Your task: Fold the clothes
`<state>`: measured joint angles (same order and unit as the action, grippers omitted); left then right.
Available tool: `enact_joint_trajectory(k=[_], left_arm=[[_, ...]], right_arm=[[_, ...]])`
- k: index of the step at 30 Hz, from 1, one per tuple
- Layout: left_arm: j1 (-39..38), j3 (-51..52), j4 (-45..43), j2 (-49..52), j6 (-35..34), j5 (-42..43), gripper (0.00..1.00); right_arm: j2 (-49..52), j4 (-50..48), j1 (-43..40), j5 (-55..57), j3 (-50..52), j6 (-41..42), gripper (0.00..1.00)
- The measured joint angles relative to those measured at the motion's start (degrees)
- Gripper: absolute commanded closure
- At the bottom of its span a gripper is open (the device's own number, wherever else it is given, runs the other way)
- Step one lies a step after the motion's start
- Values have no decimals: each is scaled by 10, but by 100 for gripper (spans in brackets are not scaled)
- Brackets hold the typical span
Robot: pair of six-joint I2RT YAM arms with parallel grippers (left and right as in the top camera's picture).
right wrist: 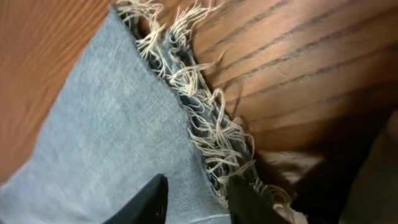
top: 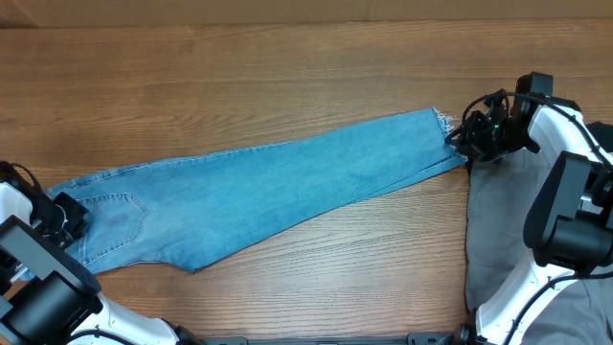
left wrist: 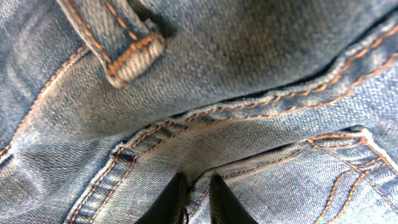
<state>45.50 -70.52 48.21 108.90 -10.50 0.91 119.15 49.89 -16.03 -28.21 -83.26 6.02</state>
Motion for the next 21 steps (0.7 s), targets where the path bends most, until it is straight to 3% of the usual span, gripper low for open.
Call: enact_joint_trajectory(k=[4, 11, 17, 21], left_arm=[[0, 0, 0, 0, 0, 2, 82], [0, 0, 0, 0, 2, 10, 82], [0, 0, 0, 0, 2, 13, 82], [0, 0, 0, 0, 2, 15, 81]], right_arm=[[0, 12, 0, 17, 0, 1, 72], [0, -5, 0, 24, 6, 2, 73], [0, -26, 0, 5, 15, 14, 95], [0, -27, 0, -25, 15, 15, 96]])
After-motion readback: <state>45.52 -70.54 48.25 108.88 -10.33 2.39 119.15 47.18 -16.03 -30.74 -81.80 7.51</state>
